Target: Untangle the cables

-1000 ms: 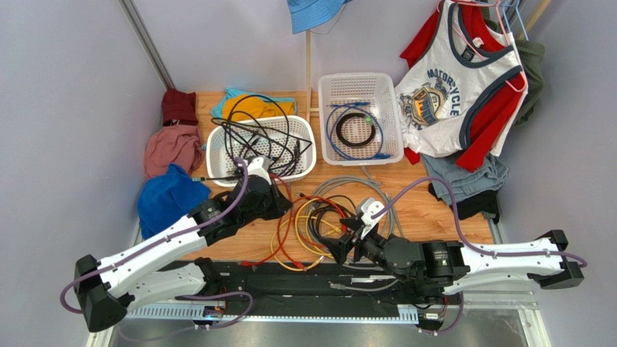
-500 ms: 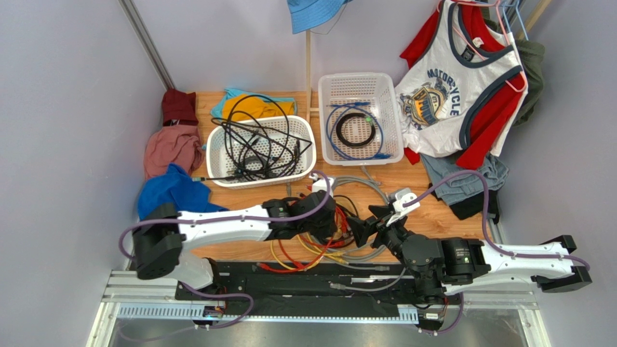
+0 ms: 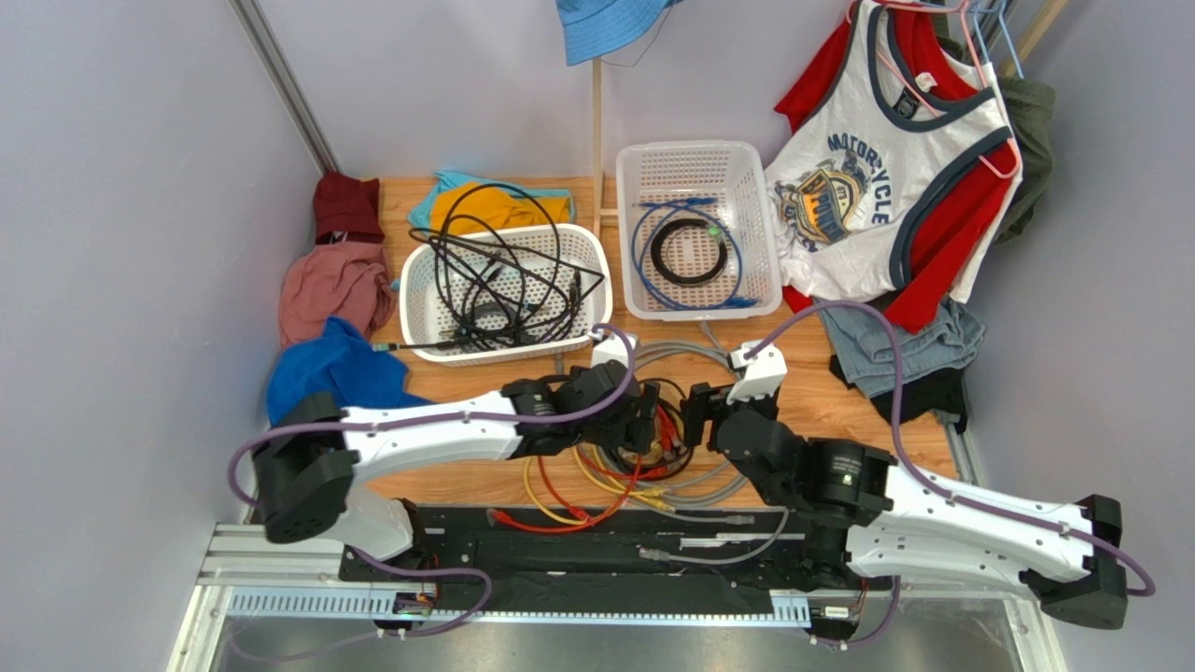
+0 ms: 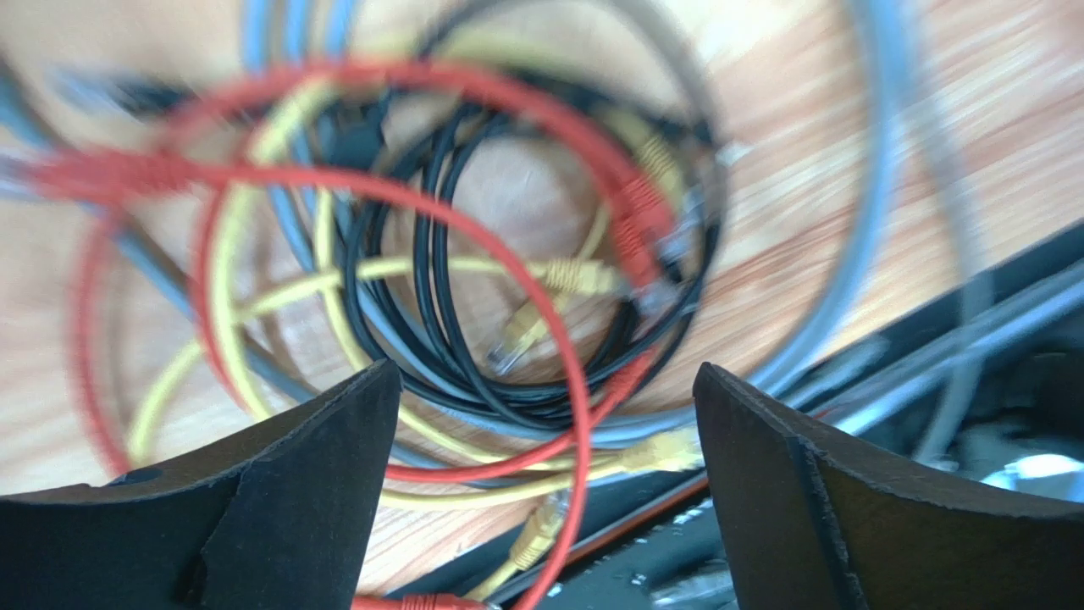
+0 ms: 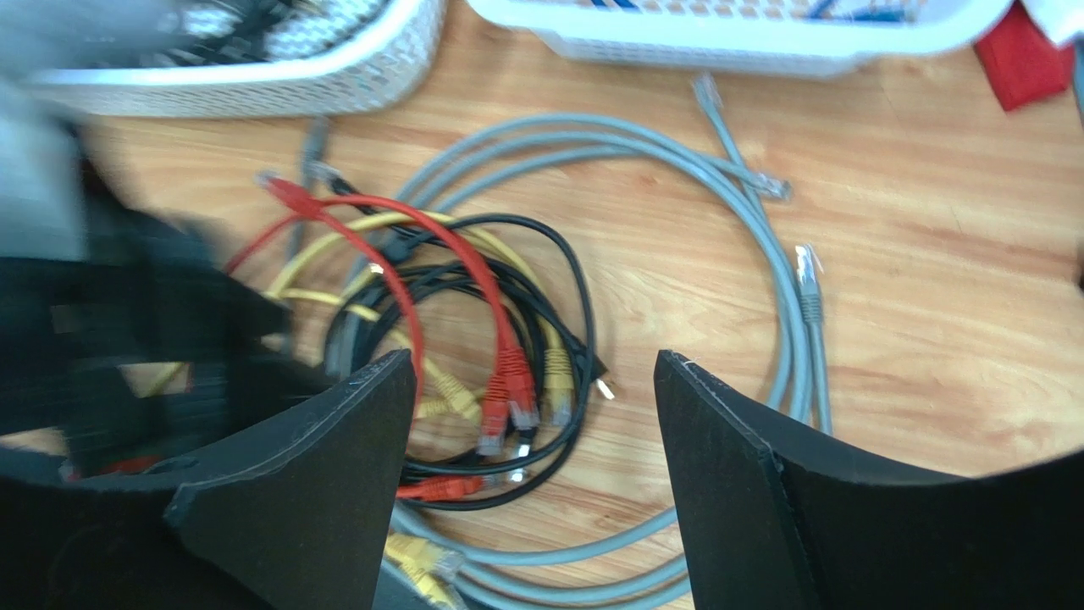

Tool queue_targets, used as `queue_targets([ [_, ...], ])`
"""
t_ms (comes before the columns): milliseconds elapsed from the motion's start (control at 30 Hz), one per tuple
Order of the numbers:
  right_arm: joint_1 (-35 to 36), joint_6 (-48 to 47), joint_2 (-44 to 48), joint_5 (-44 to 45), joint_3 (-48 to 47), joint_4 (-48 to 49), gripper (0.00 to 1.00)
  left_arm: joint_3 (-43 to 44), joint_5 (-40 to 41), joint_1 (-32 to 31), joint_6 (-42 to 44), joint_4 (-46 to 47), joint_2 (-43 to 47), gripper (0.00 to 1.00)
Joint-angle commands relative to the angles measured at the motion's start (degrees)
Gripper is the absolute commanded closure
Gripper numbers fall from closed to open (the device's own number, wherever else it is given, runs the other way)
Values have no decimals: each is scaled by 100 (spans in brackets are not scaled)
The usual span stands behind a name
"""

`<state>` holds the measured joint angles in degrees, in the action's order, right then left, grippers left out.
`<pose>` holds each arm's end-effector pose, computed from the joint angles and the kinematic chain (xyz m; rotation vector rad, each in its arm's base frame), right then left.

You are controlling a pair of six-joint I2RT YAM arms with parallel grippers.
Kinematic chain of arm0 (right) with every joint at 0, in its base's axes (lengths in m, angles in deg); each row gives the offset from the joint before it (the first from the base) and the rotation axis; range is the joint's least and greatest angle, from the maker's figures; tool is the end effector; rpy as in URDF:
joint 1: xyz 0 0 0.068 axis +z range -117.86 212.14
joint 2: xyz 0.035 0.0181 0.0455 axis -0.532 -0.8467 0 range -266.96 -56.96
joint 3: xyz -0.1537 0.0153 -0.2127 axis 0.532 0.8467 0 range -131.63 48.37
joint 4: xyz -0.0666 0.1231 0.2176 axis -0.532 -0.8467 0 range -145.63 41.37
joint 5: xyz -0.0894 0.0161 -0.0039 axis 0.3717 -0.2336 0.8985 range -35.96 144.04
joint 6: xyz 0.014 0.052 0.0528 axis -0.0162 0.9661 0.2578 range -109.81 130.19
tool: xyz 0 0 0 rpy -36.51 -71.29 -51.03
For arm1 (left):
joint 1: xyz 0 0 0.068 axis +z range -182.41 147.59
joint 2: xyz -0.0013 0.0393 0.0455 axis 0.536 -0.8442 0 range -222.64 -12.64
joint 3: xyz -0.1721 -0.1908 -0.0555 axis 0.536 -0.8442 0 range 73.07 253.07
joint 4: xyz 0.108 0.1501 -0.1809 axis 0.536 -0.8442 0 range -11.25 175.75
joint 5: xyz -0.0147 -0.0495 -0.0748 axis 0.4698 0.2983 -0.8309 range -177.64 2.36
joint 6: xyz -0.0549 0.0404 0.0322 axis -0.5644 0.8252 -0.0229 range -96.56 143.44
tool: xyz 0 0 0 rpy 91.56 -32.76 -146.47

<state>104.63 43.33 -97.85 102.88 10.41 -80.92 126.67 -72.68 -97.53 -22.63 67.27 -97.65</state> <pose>0.0962 0.1455 0.2603 -0.2206 1.9571 0.2653 0.1508 -0.2861 0.1877 0.2932 2.4665 -0.5631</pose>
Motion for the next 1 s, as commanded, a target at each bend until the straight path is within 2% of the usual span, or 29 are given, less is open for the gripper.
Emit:
queue_targets([
  [0,-682,490,-604,-375,95,284,26,10,788,0,431,-243,1282,5],
  [100,-1306,553,-1052,-866,340,740,25,-314,807,0,493,-156,2064,5],
  [233,-2254,614,-1641,-2112,570,1418,25,-903,684,0,318,256,2849,6],
  [400,-2441,465,-2501,-2370,500,2103,25,-1335,622,0,177,266,3131,7],
  [600,-2529,377,-3407,-2475,148,2307,28,-1467,499,0,62,222,3061,7],
  [700,-2626,455,-3733,-2564,113,2307,35,-1546,534,0,19,178,3122,7],
  [800,-2661,465,-3857,-2686,209,2455,50,-1651,596,0,-8,169,3201,8],
  [833,-2661,456,-3883,-2826,227,2491,61,-1678,639,8,-34,178,3228,8],
  [967,-2652,438,-4076,-3371,236,2754,82,-1730,657,8,-60,178,3228,9],
])
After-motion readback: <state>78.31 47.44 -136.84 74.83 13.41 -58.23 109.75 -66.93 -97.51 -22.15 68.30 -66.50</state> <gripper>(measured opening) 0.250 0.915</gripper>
